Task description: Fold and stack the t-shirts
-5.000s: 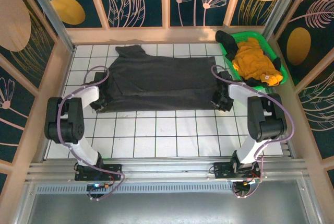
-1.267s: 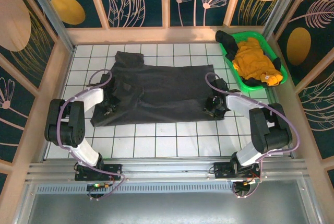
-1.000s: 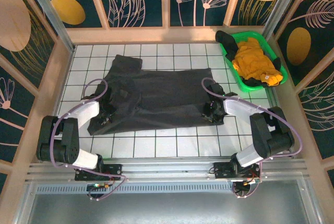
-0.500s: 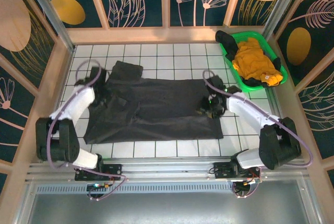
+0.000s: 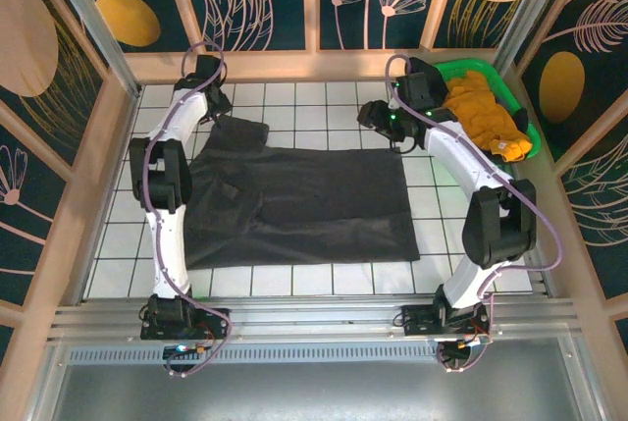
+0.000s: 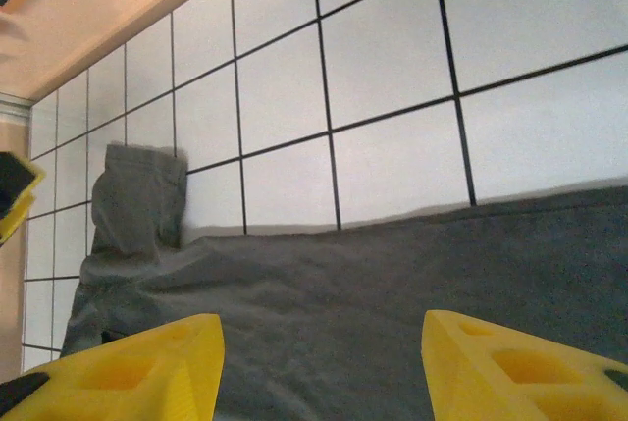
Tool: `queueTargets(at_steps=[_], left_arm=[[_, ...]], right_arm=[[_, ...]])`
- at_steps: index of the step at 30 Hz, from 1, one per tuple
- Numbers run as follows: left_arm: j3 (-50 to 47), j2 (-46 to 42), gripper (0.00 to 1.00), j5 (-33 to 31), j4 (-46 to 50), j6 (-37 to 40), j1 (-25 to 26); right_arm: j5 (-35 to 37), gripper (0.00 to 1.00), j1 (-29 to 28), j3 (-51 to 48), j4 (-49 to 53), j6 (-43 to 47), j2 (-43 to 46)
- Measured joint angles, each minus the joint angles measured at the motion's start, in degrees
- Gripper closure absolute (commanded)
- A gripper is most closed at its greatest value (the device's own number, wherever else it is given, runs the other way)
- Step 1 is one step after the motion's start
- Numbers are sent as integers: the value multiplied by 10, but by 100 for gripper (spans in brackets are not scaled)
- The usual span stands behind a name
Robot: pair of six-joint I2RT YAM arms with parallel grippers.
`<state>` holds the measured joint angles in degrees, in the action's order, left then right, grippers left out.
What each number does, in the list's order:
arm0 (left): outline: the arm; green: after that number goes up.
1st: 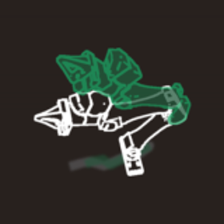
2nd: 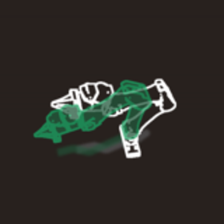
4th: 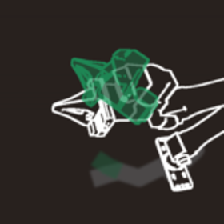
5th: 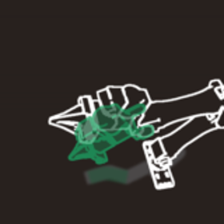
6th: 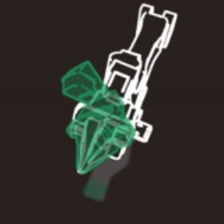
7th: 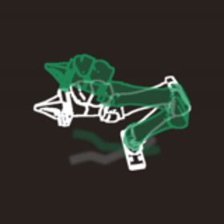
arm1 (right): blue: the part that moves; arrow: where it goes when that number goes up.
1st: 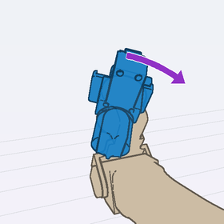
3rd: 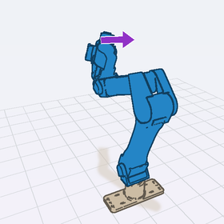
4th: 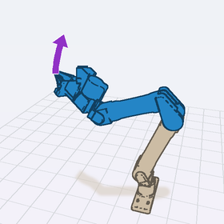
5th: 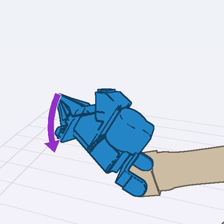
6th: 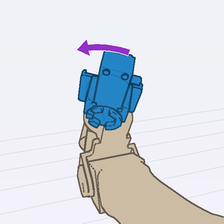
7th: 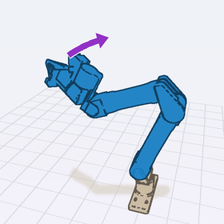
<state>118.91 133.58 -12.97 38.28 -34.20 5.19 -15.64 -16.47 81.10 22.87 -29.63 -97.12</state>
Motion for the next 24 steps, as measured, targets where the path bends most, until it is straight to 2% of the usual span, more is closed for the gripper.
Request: queueTargets(at_steps=[4, 6, 14, 24], left_arm=[[97, 80, 51, -7, -7, 34, 0], [115, 103, 50, -11, -15, 46, 0], [116, 134, 43, -13, -25, 61, 0], [114, 155, 49, -10, -26, 59, 3]], right_arm=[[-6, 43, 0, 3, 0, 6, -1], [-7, 43, 1, 3, 0, 7, -1], [-12, 43, 9, -7, 0, 8, -1], [-21, 43, 12, -17, 0, 8, -1]])
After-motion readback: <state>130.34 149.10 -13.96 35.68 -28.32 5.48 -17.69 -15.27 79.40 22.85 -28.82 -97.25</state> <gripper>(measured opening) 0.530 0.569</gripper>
